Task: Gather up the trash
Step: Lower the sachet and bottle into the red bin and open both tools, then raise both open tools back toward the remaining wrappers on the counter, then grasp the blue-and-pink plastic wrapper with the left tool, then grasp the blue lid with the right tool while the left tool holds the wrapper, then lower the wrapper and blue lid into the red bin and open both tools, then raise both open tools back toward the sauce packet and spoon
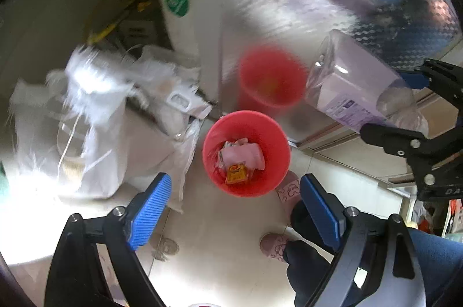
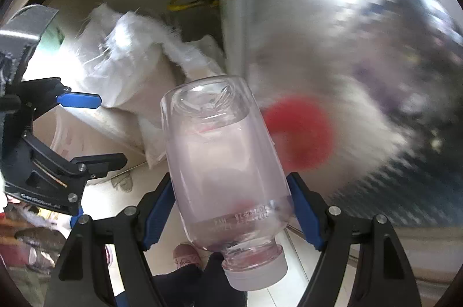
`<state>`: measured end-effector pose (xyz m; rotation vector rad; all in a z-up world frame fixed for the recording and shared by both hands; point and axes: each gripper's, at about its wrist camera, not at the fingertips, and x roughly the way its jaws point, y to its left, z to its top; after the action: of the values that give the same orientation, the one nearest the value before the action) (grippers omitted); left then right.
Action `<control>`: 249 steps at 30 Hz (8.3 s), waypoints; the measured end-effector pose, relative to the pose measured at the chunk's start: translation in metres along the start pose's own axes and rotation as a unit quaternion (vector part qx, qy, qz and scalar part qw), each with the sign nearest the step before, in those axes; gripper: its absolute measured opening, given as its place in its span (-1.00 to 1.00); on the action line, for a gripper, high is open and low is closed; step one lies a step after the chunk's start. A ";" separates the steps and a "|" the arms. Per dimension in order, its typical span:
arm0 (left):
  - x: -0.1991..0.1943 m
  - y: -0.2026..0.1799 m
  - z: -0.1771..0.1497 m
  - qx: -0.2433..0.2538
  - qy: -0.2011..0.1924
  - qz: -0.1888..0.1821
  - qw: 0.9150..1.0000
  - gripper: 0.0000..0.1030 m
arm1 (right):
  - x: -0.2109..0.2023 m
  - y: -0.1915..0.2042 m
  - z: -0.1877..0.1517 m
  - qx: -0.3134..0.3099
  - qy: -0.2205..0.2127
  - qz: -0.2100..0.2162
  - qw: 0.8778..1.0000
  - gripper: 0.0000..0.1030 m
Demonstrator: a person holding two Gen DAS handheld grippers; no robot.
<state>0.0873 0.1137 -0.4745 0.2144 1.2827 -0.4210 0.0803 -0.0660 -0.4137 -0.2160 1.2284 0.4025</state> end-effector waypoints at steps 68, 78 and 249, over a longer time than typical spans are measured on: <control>-0.230 -0.070 0.347 0.108 -0.114 0.011 0.988 0.74 | -0.278 -0.162 0.191 0.106 -0.129 -0.131 0.977 0.88; -0.165 -0.092 0.431 0.146 -0.072 -0.003 0.987 0.74 | -0.246 -0.232 0.213 0.152 -0.093 -0.127 0.976 0.88; -0.011 0.030 -0.039 -0.113 0.006 0.032 0.993 0.69 | 0.008 0.034 0.016 -0.073 -0.001 0.005 0.997 0.67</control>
<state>0.0629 0.1583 -0.4777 0.0672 1.3212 -0.2184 0.0821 -0.0276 -0.4144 -0.3344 1.1997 0.5022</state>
